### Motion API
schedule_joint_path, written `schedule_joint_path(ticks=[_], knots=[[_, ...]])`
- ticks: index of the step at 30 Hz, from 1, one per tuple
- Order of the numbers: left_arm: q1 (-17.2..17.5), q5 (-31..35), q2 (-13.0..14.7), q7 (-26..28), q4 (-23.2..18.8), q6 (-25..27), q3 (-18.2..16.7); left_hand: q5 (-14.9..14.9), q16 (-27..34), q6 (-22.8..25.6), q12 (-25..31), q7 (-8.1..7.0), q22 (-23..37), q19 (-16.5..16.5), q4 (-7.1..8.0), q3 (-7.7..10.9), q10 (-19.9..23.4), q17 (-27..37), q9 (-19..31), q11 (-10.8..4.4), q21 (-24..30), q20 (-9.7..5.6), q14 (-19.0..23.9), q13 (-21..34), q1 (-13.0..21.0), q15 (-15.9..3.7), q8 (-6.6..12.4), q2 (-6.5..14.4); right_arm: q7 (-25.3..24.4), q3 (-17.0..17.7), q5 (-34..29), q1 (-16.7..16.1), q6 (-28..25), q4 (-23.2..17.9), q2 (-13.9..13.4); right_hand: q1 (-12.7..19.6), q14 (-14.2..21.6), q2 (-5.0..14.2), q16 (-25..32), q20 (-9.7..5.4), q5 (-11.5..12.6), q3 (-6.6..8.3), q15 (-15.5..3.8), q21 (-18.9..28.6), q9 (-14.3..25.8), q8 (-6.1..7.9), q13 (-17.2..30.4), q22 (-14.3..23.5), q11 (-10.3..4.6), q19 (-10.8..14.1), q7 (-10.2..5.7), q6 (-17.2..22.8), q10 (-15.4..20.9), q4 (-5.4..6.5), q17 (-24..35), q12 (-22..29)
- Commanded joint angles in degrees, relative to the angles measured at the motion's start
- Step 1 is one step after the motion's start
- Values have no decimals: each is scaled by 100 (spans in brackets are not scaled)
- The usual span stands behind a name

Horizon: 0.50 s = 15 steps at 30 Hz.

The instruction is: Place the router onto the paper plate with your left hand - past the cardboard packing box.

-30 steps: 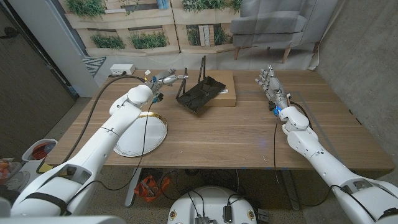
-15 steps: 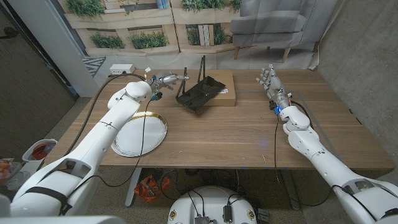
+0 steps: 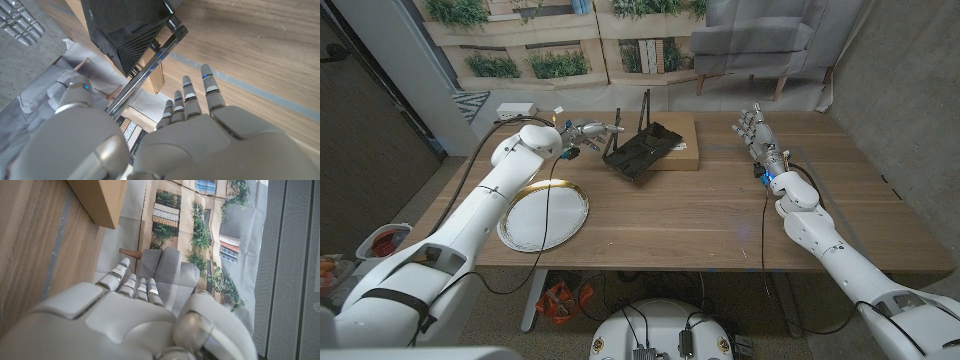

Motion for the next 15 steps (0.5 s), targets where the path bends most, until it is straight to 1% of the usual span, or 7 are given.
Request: schedule_joint_path(ticks=[1, 5, 11, 15], knots=[[-303, 18, 11, -484, 302, 76, 178, 39, 2, 17, 20, 455, 15, 106, -30, 89, 15, 13, 20, 22, -11, -9, 95, 12, 150, 17, -14, 66, 22, 15, 33, -68, 40, 25, 6, -5, 51, -25, 21, 18, 31, 21, -10, 37, 20, 35, 32, 17, -14, 50, -23, 62, 46, 17, 23, 17], [-393, 55, 10, -607, 378, 105, 249, 30, -13, 19, -1, 487, 17, 213, -78, 158, 16, 15, 21, 52, -1, -15, 119, 16, 357, 16, -34, 157, 41, 20, 47, -58, 50, 47, 12, -8, 60, -25, 24, 14, 31, 22, -16, 37, 20, 35, 32, 17, -12, 53, -22, 62, 50, 16, 23, 18], [-500, 150, 14, -727, 460, 127, 355, 8, -45, -42, -37, 502, 19, 281, -114, 203, -9, 13, 27, 80, -10, -6, 109, 22, 553, 31, -74, 207, 83, 27, 70, -34, 71, 101, 30, -12, 73, -26, 27, 24, 32, 23, -16, 41, 20, 34, 32, 17, -23, 70, -24, 62, 51, 16, 23, 17], [-549, 188, 6, -788, 507, 139, 392, 1, -53, -55, -47, 505, 19, 286, -122, 216, -13, 13, 29, 78, -19, -3, 110, 25, 614, 35, -82, 221, 107, 30, 79, -17, 85, 139, 43, -15, 83, -26, 30, 28, 32, 24, -13, 42, 20, 36, 32, 17, -18, 76, -25, 66, 54, 15, 23, 17]])
